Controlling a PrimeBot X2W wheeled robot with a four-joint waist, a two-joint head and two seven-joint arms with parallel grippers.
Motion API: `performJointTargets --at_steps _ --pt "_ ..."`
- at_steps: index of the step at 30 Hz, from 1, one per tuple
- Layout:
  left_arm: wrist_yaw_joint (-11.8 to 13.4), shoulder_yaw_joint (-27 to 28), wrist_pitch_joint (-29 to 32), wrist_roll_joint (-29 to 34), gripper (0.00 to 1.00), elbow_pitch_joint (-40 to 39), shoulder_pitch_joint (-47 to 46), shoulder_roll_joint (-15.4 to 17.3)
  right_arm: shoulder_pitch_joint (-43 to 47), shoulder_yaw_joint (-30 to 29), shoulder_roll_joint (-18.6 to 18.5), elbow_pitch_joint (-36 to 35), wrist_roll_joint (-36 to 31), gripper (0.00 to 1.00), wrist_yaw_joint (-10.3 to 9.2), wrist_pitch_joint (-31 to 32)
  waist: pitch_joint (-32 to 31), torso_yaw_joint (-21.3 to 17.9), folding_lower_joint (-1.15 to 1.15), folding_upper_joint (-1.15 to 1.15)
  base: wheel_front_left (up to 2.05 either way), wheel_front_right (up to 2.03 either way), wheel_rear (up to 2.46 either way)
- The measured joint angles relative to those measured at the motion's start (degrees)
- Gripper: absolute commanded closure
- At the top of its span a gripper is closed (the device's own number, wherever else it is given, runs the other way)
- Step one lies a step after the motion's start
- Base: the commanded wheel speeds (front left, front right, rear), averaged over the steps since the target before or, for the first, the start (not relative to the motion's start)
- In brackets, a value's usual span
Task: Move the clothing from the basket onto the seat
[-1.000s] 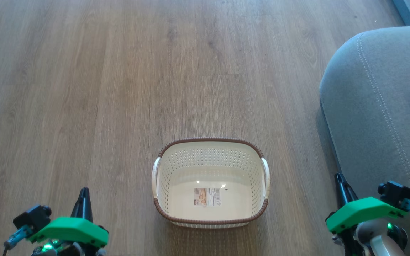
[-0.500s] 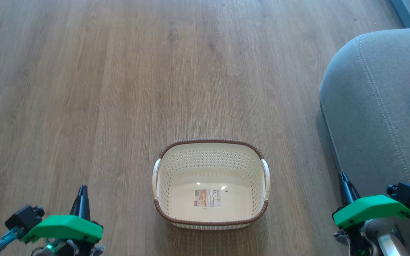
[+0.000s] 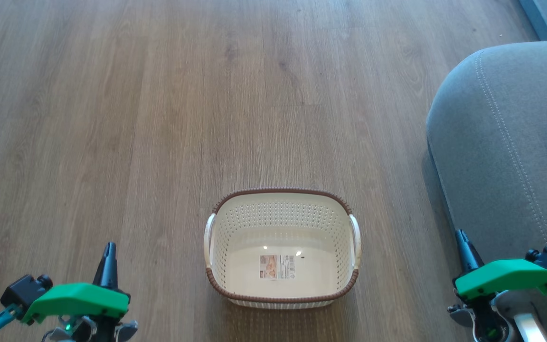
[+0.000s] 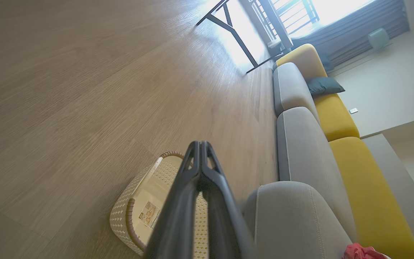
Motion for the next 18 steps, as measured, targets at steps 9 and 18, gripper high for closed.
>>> performJointTargets --at_steps 9,18 --pt "-0.3 0.2 1.7 -5.8 1.00 -0.8 -0.8 0.0 0.0 -1.3 0.3 -0.6 5.4 1.00 0.00 1.5 -0.3 0.1 0.00 0.00 0.00 0.00 0.00" --pt "-0.5 0.4 3.0 -10.9 1.00 -1.1 -0.9 0.0 0.0 -2.2 0.6 -1.0 10.4 1.00 0.00 2.9 -0.6 0.1 0.00 0.00 0.00 0.00 0.00"
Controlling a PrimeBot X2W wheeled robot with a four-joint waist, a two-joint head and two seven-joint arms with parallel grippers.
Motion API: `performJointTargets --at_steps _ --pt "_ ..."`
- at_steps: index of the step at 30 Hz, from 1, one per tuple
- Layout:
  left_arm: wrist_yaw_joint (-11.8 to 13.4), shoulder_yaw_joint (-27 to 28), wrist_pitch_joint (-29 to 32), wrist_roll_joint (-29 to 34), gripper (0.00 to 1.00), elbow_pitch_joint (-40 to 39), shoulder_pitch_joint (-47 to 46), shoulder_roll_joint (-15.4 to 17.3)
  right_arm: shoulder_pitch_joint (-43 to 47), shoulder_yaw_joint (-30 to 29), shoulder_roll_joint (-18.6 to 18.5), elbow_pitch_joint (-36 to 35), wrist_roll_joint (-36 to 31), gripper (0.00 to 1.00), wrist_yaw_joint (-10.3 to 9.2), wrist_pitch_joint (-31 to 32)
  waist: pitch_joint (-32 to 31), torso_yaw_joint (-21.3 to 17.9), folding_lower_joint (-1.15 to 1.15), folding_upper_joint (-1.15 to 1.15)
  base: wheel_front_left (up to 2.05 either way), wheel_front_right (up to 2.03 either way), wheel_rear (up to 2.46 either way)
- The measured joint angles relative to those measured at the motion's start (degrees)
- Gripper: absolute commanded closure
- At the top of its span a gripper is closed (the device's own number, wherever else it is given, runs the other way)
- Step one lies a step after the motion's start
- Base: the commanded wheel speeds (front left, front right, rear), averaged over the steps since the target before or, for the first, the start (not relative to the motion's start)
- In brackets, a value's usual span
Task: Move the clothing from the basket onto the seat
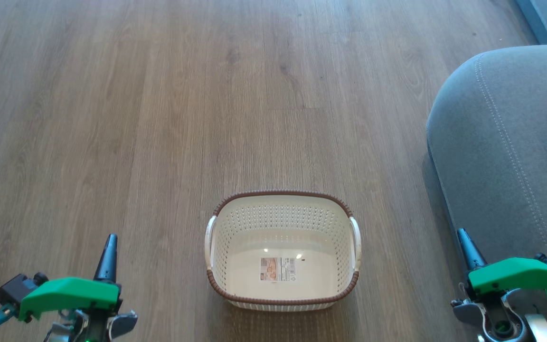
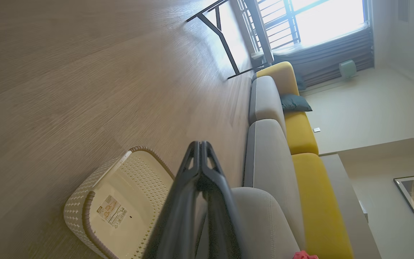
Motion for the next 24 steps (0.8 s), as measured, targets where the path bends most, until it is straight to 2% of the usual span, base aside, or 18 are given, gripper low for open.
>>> performJointTargets --at_steps 24 --pt "-1.0 1.1 3.8 -15.3 1.00 -1.9 -1.2 0.0 0.0 -3.2 0.6 -1.2 14.7 1.00 0.00 4.0 -0.8 0.2 0.00 0.00 0.00 0.00 0.00"
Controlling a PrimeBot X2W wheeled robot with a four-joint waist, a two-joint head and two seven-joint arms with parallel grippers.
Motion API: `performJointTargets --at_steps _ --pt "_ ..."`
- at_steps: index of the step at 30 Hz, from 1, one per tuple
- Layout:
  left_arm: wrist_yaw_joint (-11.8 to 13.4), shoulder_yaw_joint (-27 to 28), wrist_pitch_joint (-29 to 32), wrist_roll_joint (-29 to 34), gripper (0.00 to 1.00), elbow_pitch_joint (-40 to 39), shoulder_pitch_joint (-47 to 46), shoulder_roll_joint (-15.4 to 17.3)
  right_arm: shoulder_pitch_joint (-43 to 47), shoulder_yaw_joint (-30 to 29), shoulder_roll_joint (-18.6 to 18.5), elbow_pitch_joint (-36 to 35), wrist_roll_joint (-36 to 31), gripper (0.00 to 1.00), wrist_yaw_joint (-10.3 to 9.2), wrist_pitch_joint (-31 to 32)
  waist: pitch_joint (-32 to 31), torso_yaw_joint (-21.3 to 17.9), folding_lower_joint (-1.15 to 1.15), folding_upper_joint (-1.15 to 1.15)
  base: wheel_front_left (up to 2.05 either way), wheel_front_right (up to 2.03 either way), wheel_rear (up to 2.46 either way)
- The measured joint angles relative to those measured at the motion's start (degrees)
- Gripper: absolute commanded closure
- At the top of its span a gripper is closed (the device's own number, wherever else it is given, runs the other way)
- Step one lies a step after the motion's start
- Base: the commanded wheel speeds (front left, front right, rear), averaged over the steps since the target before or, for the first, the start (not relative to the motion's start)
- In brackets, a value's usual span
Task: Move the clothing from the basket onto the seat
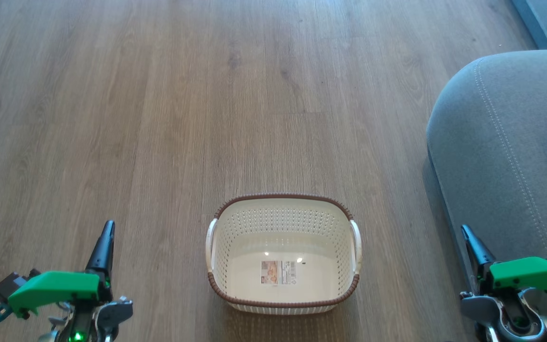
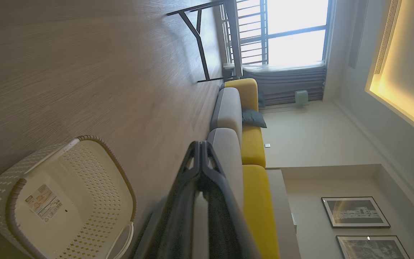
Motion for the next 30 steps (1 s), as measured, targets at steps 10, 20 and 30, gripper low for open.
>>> performJointTargets --at_steps 10,20,30 --pt "-0.1 0.4 1.9 -7.1 1.00 -0.7 -0.1 0.0 0.0 -1.6 0.2 -0.8 6.7 1.00 0.00 1.8 -0.4 0.1 0.00 0.00 0.00 0.00 0.00" --pt "-0.6 0.5 2.6 -10.6 1.00 -1.3 -0.4 0.0 0.0 -2.3 0.4 -1.2 10.1 1.00 0.00 2.8 -0.5 0.1 0.00 0.00 0.00 0.00 0.00" --pt "-0.6 0.5 2.6 -10.6 1.00 -1.3 -0.4 0.0 0.0 -2.5 0.5 -1.2 10.1 1.00 0.00 2.9 -0.5 0.1 0.00 0.00 0.00 0.00 0.00"
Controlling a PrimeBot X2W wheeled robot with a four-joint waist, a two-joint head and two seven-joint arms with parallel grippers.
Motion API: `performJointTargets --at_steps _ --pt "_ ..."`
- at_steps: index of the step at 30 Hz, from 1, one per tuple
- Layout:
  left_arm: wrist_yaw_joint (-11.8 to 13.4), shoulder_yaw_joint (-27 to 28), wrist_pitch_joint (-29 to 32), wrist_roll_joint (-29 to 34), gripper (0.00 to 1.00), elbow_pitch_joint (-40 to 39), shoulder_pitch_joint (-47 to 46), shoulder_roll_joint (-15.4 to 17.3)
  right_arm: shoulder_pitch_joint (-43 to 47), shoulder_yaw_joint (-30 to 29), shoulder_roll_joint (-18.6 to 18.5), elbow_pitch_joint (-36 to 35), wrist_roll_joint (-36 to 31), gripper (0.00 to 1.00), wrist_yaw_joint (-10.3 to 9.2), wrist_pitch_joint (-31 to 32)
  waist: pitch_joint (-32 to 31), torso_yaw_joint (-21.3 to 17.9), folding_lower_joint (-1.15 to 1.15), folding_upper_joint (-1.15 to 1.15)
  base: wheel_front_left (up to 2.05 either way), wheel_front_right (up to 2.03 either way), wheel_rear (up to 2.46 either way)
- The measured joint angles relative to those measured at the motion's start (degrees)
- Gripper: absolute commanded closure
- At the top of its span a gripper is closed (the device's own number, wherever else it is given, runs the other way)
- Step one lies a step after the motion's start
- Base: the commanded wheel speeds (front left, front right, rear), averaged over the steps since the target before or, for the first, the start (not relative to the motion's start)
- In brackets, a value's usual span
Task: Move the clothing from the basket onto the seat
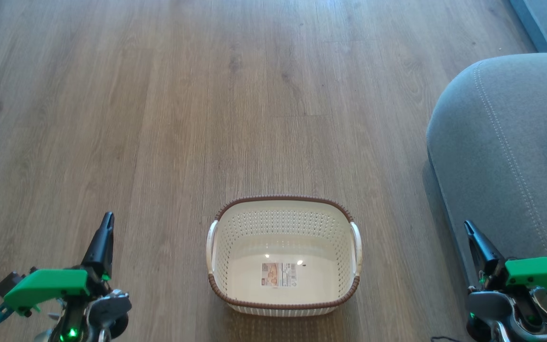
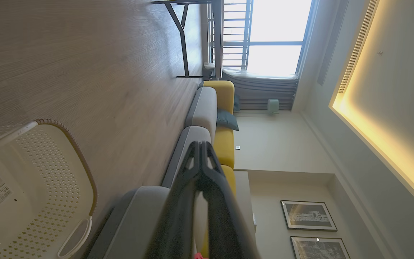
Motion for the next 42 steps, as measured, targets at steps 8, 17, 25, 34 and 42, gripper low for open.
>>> performJointTargets --at_steps 8,17,25,34,42 --pt "0.0 0.0 0.0 0.0 1.00 0.0 0.0 0.0 0.0 -0.1 0.1 0.0 0.0 1.00 0.00 0.2 0.0 0.0 0.00 0.00 0.00 0.00 0.00" --pt "0.0 0.0 0.0 0.0 1.00 0.0 0.0 0.0 0.0 -0.3 0.2 0.0 0.0 1.00 0.00 0.2 0.0 0.0 0.00 0.00 0.00 0.00 0.00" --pt "0.0 0.0 0.0 0.0 1.00 0.0 0.0 0.0 0.0 -0.4 0.2 0.0 0.0 1.00 0.00 0.2 0.0 0.0 0.00 0.00 0.00 0.00 0.00" --pt "0.0 0.0 0.0 0.0 1.00 0.0 0.0 0.0 0.0 -0.5 0.2 0.0 -0.1 1.00 0.00 0.2 0.0 0.0 0.00 0.00 0.00 0.00 0.00" --pt "0.0 0.0 0.0 0.0 1.00 0.0 0.0 0.0 0.0 -0.5 0.3 0.0 -0.1 1.00 0.00 0.2 0.0 0.0 0.00 0.00 0.00 0.00 0.00"
